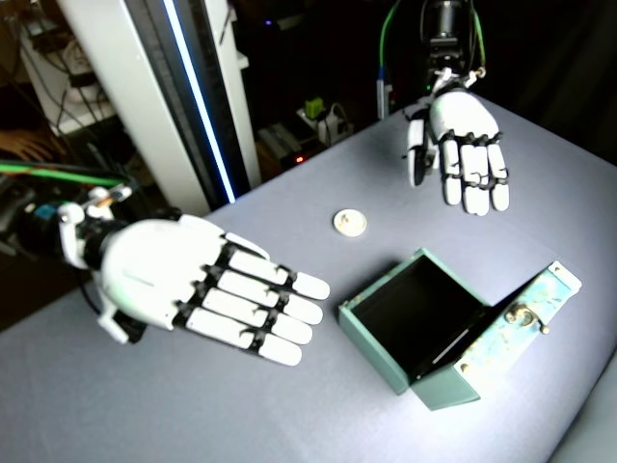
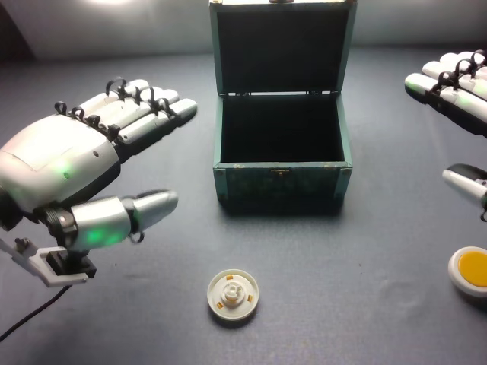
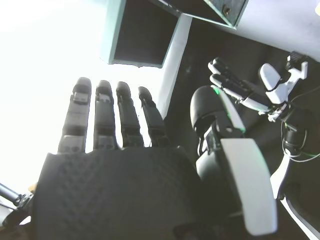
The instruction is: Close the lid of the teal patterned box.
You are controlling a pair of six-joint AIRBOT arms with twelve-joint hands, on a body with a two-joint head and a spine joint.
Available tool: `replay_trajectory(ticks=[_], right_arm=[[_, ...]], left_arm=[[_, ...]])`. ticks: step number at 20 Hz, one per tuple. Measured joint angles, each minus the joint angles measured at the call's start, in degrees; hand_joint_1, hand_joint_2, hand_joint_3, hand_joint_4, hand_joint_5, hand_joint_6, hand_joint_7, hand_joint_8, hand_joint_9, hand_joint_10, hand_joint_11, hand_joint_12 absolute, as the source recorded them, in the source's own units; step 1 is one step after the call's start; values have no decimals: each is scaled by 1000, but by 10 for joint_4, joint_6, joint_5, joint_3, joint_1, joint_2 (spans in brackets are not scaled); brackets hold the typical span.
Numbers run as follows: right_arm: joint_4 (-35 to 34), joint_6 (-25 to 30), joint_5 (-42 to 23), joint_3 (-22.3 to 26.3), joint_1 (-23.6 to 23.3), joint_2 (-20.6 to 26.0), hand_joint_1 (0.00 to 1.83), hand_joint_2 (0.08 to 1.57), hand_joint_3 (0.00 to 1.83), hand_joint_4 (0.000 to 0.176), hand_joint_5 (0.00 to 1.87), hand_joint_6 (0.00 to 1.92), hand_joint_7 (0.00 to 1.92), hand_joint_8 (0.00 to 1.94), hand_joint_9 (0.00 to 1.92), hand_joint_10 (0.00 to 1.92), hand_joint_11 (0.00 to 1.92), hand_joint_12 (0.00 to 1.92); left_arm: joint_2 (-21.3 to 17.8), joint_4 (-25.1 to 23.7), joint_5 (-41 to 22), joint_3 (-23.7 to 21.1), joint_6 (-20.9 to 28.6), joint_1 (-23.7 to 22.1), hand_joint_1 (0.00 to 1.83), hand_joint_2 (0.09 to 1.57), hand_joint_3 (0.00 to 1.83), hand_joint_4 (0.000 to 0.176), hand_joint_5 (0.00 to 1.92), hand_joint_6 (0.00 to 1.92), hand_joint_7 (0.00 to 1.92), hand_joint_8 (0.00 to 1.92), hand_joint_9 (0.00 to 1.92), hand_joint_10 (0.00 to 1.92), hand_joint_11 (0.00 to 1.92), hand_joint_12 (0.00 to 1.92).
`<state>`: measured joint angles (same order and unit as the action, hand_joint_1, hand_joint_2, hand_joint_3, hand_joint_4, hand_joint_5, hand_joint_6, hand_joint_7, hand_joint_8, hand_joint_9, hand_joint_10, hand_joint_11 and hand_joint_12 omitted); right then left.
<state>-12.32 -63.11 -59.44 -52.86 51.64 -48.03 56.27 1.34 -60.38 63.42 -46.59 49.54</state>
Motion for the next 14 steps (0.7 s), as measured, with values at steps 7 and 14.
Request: replay_trajectory(ticks=[7, 14], right_arm=[[-4, 0, 3, -6, -17, 1, 486, 1421, 14, 0, 29, 7, 0, 0, 0, 0, 0, 0], [-16, 0, 37, -62, -110, -25, 272, 1481, 0, 0, 2, 1, 0, 0, 0, 0, 0, 597]], left_arm=[[0, -7, 17, 5, 1, -14, 0, 1407, 17, 55, 0, 0, 0, 0, 0, 0, 0, 0], [28, -27, 57, 30, 13, -44, 102, 1407, 1, 49, 0, 0, 0, 0, 0, 0, 0, 0]])
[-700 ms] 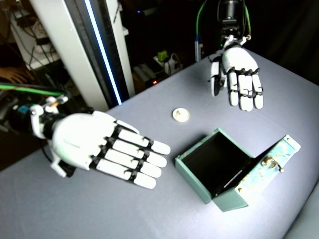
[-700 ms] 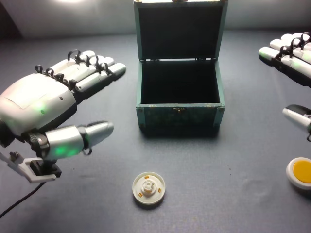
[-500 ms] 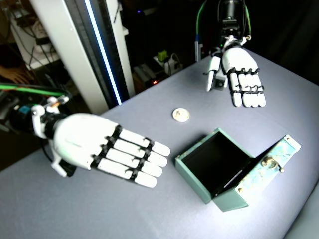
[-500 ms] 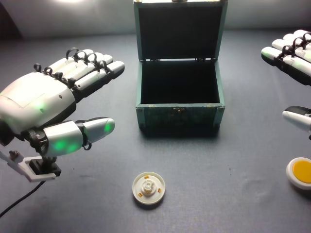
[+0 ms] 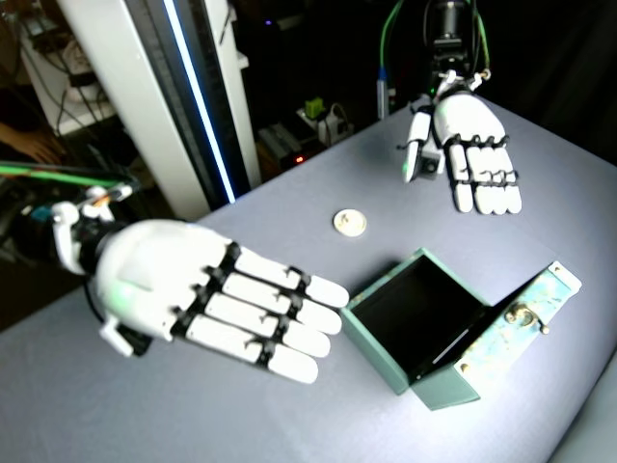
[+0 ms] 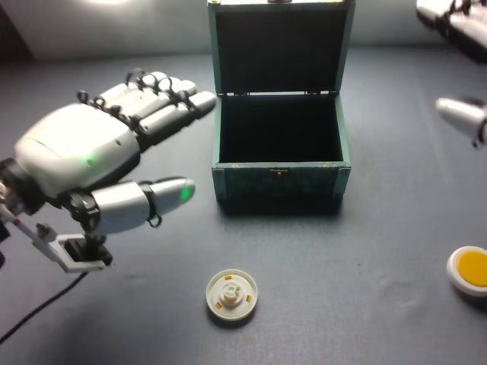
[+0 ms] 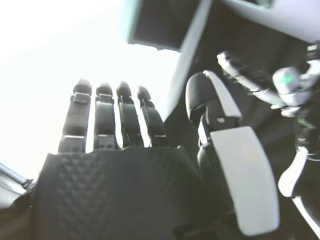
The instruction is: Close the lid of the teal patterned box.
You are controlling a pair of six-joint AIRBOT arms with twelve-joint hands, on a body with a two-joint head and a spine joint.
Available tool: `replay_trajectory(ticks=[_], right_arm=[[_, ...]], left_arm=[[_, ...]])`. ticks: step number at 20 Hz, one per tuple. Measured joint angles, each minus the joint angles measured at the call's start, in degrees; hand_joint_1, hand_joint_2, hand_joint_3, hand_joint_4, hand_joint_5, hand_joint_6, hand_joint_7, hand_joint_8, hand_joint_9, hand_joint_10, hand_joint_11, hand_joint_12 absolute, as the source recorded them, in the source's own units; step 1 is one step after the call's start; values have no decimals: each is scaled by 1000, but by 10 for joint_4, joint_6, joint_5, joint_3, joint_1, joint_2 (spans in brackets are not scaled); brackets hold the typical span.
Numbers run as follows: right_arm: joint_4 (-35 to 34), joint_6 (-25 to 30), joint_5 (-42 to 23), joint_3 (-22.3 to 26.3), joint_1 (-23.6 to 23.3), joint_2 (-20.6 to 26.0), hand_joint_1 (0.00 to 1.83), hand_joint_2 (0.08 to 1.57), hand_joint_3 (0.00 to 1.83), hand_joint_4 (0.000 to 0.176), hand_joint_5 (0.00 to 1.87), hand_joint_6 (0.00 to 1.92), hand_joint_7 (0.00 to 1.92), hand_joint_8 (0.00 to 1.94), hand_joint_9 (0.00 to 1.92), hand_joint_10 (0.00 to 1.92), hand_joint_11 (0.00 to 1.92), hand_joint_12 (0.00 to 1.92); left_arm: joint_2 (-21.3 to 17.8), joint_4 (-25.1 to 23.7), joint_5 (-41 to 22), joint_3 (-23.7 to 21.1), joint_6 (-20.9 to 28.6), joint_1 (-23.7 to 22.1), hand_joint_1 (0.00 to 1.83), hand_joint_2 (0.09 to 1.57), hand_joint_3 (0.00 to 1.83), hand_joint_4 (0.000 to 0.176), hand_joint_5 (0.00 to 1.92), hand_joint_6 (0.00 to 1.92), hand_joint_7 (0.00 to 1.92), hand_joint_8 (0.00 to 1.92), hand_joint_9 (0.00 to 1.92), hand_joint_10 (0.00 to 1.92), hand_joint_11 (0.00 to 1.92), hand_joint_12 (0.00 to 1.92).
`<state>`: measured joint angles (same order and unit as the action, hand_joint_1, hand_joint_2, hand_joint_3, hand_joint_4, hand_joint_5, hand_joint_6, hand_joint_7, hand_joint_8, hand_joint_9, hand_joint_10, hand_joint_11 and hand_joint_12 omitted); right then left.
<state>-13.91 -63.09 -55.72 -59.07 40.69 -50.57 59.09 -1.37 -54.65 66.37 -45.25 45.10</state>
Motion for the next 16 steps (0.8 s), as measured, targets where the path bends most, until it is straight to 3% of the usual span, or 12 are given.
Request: replay_trajectory(ticks=[1, 2, 3, 6, 8, 9, 10, 12, 13, 16], right_arm=[[0, 0, 12, -11, -16, -10, 283, 1473, 0, 0, 0, 0, 0, 0, 0, 0, 0, 692], [3, 0, 28, -25, -35, -21, 266, 1468, 0, 0, 0, 0, 0, 0, 0, 0, 0, 613], [4, 0, 50, -41, -55, -34, 214, 1466, 0, 0, 0, 0, 0, 0, 0, 0, 0, 611], [4, 0, 100, -78, -102, -64, 138, 1448, 0, 0, 0, 0, 1, 0, 32, 27, 0, 1145], [1, -1, 123, -97, -127, -79, 140, 1415, 0, 0, 0, 0, 0, 0, 11, 32, 0, 1247], [0, -9, 139, -107, -143, -87, 188, 1401, 0, 0, 0, 0, 0, 0, 8, 42, 0, 1330], [0, -15, 146, -112, -152, -92, 226, 1380, 0, 0, 0, 0, 0, 0, 38, 77, 0, 1610], [-8, -37, 172, -130, -183, -113, 174, 1338, 0, 0, 0, 0, 0, 0, 1, 209, 0, 1877], [-14, -42, 177, -137, -189, -121, 117, 1331, 0, 0, 0, 0, 0, 0, 0, 41, 0, 1912], [-21, -44, 217, -162, -203, -145, 106, 1316, 0, 0, 0, 0, 0, 0, 0, 0, 0, 1917]], left_arm=[[2, -2, 6, 2, 1, 0, 95, 1391, 0, 59, 0, 0, 0, 0, 0, 0, 0, 0], [8, -3, 15, 9, 3, -5, 111, 1384, 0, 64, 0, 0, 0, 0, 0, 0, 0, 0], [15, 1, 26, 16, 4, -10, 124, 1378, 0, 51, 0, 0, 0, 0, 0, 0, 0, 0], [34, -8, 52, 31, 8, -28, 144, 1399, 3, 31, 0, 0, 0, 0, 0, 0, 0, 0], [43, -14, 63, 36, 12, -32, 145, 1410, 7, 27, 0, 0, 0, 0, 0, 0, 0, 0], [45, -15, 67, 37, 13, -32, 193, 1414, 6, 16, 0, 0, 0, 0, 0, 0, 0, 0], [46, -15, 69, 38, 13, -32, 208, 1414, 5, 9, 0, 0, 0, 0, 0, 0, 0, 0], [50, -15, 76, 43, 14, -41, 173, 1417, 5, 0, 4, 1, 0, 0, 0, 0, 0, 0], [54, -15, 77, 47, 14, -42, 202, 1418, 3, 0, 29, 11, 0, 0, 0, 0, 0, 0], [66, -21, 91, 55, 17, -50, 183, 1416, 1, 0, 35, 11, 0, 0, 0, 0, 0, 0]])
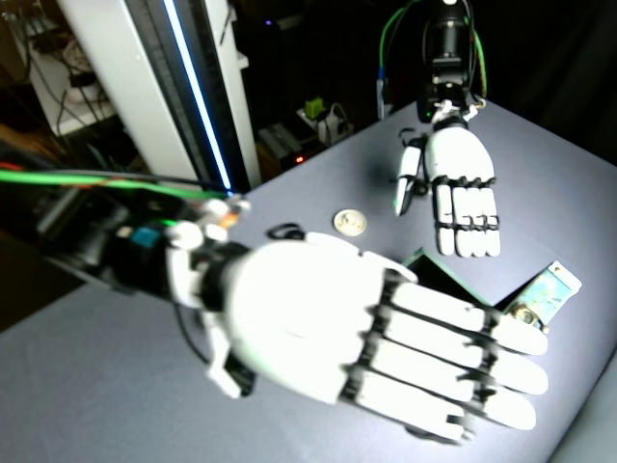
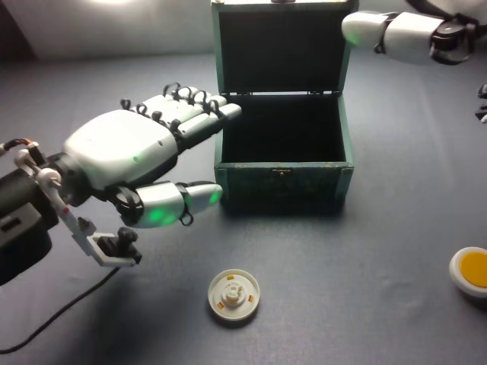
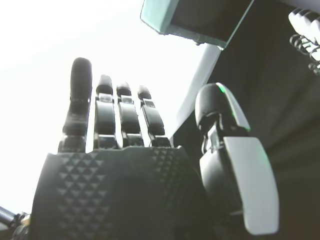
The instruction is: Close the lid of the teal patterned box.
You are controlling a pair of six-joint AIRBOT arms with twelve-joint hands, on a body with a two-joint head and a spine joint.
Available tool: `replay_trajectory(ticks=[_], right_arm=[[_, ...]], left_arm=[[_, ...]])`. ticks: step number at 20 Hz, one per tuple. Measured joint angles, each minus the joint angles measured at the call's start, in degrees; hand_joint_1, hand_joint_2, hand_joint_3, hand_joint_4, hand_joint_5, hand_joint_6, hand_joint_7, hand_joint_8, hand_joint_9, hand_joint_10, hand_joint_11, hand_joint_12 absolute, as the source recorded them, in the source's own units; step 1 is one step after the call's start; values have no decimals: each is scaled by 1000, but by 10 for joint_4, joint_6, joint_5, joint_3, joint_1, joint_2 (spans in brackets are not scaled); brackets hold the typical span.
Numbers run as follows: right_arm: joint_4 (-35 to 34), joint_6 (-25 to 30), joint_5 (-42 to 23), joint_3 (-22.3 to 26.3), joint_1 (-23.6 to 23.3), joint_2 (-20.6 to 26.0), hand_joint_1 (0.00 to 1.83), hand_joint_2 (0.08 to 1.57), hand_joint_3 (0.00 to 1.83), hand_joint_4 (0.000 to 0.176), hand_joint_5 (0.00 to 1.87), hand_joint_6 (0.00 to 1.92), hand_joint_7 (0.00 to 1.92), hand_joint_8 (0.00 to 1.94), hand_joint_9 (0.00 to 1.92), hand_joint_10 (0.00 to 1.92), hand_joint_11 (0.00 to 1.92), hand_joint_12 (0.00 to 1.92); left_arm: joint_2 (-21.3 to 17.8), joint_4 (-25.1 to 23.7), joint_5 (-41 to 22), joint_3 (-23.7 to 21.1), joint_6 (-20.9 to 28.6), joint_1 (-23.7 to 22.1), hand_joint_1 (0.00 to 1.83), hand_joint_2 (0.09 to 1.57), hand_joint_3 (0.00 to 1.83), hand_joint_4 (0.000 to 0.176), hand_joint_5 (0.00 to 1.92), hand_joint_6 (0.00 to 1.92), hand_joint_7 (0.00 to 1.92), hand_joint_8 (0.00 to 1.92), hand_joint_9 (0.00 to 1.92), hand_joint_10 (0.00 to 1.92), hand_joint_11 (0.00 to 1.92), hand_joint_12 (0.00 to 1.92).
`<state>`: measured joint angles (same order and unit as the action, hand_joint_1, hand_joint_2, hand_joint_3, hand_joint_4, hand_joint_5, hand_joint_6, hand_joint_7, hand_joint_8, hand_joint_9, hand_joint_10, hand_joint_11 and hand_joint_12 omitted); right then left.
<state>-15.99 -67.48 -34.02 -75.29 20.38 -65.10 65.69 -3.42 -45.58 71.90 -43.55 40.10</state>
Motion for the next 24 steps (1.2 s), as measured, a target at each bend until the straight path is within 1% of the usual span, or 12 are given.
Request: replay_trajectory(ticks=[5, 7, 10, 11, 12, 14, 15, 17, 20, 21, 23, 24], right_arm=[[-4, -1, 33, -44, -31, -39, 121, 1332, 0, 0, 0, 0, 0, 0, 0, 0, 0, 1921], [-4, -1, 58, -54, -31, -52, 107, 1322, 0, 0, 0, 0, 15, 5, 20, 16, 0, 1718], [-4, -1, 77, -57, -31, -58, 156, 1299, 0, 0, 87, 33, 359, 126, 31, 996, 0, 1896], [-4, -1, 75, -57, -31, -58, 207, 1308, 2, 0, 169, 67, 434, 184, 85, 1126, 0, 1916], [-5, -1, 75, -58, -31, -58, 243, 1315, 4, 0, 244, 341, 434, 424, 144, 1262, 77, 1920], [-6, -1, 72, -58, -35, -58, 281, 1305, 1, 0, 178, 751, 260, 814, 43, 1435, 40, 1921], [-6, -1, 72, -57, -35, -57, 282, 1303, 0, 0, 81, 941, 229, 996, 88, 1534, 141, 1921], [-6, -1, 73, -51, -35, -57, 266, 1290, 0, 0, 8, 1168, 152, 986, 23, 1463, 54, 1921], [-5, -1, 72, -37, -35, -56, 268, 1296, 0, 0, 26, 968, 160, 1111, 78, 1539, 171, 1921], [0, -1, 73, -28, -35, -50, 278, 1308, 2, 0, 47, 837, 136, 981, 56, 1430, 99, 1921], [4, -1, 71, -21, -34, -42, 258, 1311, 1, 0, 97, 937, 155, 957, 7, 1415, 12, 1921], [4, -1, 69, -17, -33, -38, 244, 1326, 3, 0, 105, 1006, 202, 1103, 57, 1530, 66, 1921]], left_arm=[[13, -8, 2, 11, 6, -7, 160, 1403, 0, 0, 65, 15, 0, 0, 0, 0, 0, 0], [14, -7, 3, 13, 6, -7, 152, 1397, 0, 0, 63, 13, 0, 0, 0, 0, 0, 0], [14, -9, 4, 13, 9, -12, 136, 1404, 0, 0, 45, 4, 0, 0, 0, 0, 0, 0], [16, -9, 2, 15, 10, -12, 136, 1407, 1, 0, 43, 3, 0, 0, 0, 0, 0, 0], [17, -9, 2, 16, 11, -13, 124, 1406, 1, 7, 34, 0, 0, 0, 0, 0, 0, 0], [17, -10, 2, 16, 12, -12, 125, 1411, 3, 36, 30, 0, 0, 0, 0, 0, 0, 0], [17, -11, 2, 16, 12, -12, 125, 1411, 3, 40, 29, 0, 0, 0, 0, 0, 0, 0], [17, -6, 2, 17, 12, -12, 173, 1403, 0, 22, 48, 7, 0, 0, 0, 0, 0, 0], [17, 0, 1, 17, 12, -12, 249, 1397, 0, 6, 78, 16, 3, 1, 0, 0, 6, 3], [17, 1, -1, 17, 13, -11, 247, 1401, 0, 1, 79, 15, 0, 0, 0, 0, 26, 13], [17, 8, -3, 17, 14, -8, 223, 1403, 0, 6, 61, 5, 0, 0, 0, 0, 18, 16], [17, 10, -3, 17, 14, -7, 222, 1405, 1, 4, 57, 3, 0, 0, 0, 0, 25, 22]])
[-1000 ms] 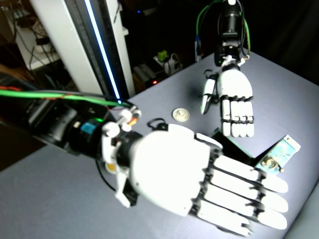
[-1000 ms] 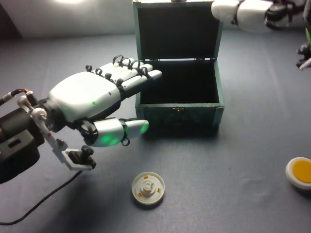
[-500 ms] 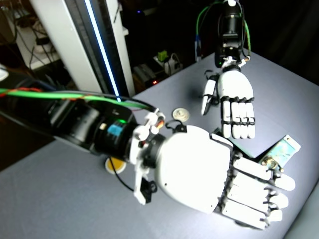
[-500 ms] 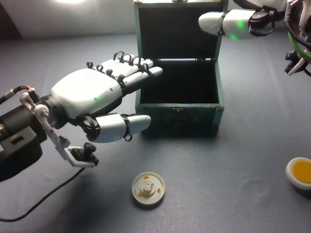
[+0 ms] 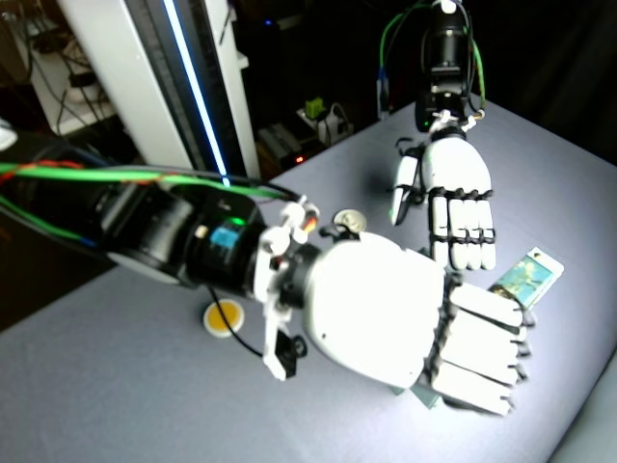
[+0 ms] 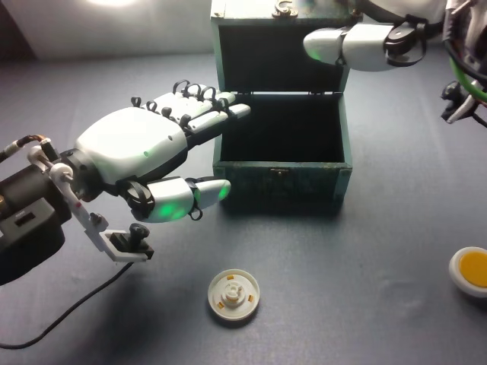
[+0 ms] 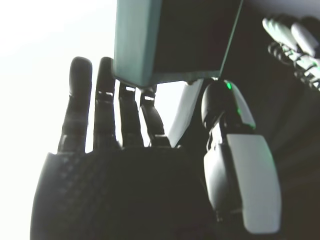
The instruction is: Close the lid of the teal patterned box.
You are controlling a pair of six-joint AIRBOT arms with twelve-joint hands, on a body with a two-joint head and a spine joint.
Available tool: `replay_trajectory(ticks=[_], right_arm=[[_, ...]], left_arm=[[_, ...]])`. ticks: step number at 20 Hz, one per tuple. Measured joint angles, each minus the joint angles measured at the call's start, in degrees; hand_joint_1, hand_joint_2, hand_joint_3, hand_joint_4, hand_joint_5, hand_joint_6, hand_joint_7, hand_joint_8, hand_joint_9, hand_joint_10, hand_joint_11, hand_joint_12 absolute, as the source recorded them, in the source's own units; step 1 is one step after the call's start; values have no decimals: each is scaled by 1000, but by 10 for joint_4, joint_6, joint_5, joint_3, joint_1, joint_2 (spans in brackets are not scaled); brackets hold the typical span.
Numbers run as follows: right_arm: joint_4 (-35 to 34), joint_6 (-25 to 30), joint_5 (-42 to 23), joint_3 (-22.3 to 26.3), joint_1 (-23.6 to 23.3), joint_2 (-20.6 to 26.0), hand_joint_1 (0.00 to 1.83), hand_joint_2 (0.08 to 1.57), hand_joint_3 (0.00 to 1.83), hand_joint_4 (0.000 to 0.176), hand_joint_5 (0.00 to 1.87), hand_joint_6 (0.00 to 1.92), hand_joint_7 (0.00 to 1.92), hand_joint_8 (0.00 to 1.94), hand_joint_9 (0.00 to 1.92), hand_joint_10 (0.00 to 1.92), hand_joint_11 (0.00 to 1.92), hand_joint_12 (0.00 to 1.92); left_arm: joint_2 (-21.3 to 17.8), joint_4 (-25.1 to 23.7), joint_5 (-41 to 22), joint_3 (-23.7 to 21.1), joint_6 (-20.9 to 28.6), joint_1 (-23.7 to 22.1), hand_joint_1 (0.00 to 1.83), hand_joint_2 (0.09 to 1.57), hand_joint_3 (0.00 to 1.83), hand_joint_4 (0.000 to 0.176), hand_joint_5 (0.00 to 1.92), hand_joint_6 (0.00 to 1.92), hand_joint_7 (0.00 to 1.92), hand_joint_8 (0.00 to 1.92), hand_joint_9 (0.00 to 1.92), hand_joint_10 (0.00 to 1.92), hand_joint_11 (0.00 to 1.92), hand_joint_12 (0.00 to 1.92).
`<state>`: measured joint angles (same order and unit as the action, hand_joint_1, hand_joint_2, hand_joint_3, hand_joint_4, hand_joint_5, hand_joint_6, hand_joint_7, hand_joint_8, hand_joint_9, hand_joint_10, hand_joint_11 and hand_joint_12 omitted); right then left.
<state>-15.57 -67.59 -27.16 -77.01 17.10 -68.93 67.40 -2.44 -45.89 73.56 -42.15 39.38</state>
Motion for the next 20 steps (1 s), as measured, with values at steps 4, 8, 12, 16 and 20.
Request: replay_trajectory(ticks=[4, 8, 12, 16, 20], right_arm=[[7, 0, -20, 17, 14, 14, 177, 1319, 0, 0, 192, 535, 268, 568, 120, 1079, 11, 1843], [9, 0, -25, 34, 25, 23, 112, 1330, 1, 0, 239, 380, 393, 132, 136, 949, 8, 1787], [18, 0, -50, 63, 50, 46, 131, 1356, 2, 0, 211, 434, 491, 271, 204, 1155, 64, 1892], [29, 0, -91, 96, 71, 74, 86, 1345, 0, 0, 88, 785, 357, 1211, 273, 1624, 348, 1921], [32, 0, -132, 128, 100, 104, 132, 1367, 4, 0, 43, 752, 186, 999, 93, 1486, 151, 1921]], left_arm=[[-1, 8, -5, 0, 0, 9, 253, 1405, 0, 21, 48, 0, 0, 0, 0, 0, 0, 165], [-2, 13, 0, -1, 0, 10, 231, 1394, 0, 28, 36, 3, 0, 0, 0, 0, 0, 29], [-5, 19, -14, -9, 1, 28, 180, 1390, 0, 12, 27, 0, 0, 0, 0, 0, 0, 57], [-18, 23, -34, -26, 3, 52, 178, 1411, 7, 0, 61, 14, 19, 6, 0, 0, 0, 0], [-40, 31, -66, -43, 3, 70, 194, 1403, 0, 0, 310, 52, 249, 23, 174, 49, 0, 1109]])
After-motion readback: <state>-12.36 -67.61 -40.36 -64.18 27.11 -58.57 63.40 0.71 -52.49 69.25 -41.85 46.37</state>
